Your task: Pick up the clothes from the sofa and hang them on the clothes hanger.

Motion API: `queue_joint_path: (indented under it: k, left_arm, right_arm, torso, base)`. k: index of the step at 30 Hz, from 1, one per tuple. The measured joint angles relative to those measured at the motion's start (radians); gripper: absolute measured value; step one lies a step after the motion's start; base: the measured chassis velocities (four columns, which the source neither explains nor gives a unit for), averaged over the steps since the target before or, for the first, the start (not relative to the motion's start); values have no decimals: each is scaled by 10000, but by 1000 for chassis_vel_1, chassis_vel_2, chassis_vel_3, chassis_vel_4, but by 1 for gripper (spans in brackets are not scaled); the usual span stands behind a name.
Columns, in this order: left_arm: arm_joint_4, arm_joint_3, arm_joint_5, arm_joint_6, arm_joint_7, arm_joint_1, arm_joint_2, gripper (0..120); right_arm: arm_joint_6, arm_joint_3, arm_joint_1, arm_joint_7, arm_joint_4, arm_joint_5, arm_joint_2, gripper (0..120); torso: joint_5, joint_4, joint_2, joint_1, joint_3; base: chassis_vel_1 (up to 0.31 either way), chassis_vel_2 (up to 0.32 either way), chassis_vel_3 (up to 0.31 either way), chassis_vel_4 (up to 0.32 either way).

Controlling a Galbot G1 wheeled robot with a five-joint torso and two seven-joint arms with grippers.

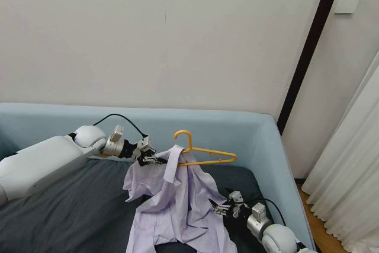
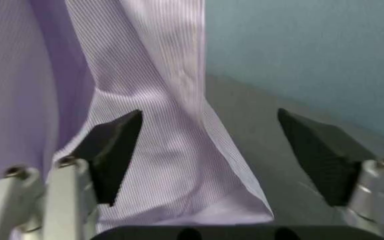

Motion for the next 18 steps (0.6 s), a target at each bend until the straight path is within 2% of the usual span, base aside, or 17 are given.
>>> queue_joint_path:
  k: [4, 5, 8, 9, 13, 15, 18]
  left_arm:
    - [-86, 36, -6, -21, 16, 37, 74, 1]
    - [-86, 36, -6, -21, 16, 37, 74, 1]
    - [-185, 78, -7, -31, 41, 72, 166, 1]
    - [-185, 78, -7, -31, 41, 72, 166, 1]
    - [-128, 89, 29, -44, 99, 69, 160, 1]
    - [-111, 93, 34, -49, 106, 66, 142, 1]
    - [-92, 118, 87, -53, 120, 65, 45, 1]
  right_arm:
    - [87, -102, 131, -32, -389, -216, 105, 57]
    - [87, -102, 131, -32, -389, -216, 105, 57]
    - [151, -133, 184, -48, -573, -324, 167, 43]
    - [151, -133, 184, -48, -573, -324, 167, 43]
    - [201, -131, 186, -43, -592, -266, 142, 25]
    - [217, -122, 187, -41, -589, -242, 147, 22]
    - [269, -58, 185, -53, -549, -112, 254, 8]
  torso:
    - [1, -3, 0, 0, 0]
    - [1, -3, 0, 0, 0]
    - [1, 1, 0, 0, 0]
    - [1, 1, 0, 0, 0]
    - [1, -1, 0, 0, 0]
    - [1, -1, 0, 0, 0]
    - [1, -1, 0, 0, 0]
  base:
    - [0, 0, 0, 0]
    - [0, 0, 0, 0]
    - [0, 0, 0, 0]
    - [0, 0, 0, 0]
    - [0, 0, 0, 0]
    - [0, 0, 0, 0]
    - [0, 0, 0, 0]
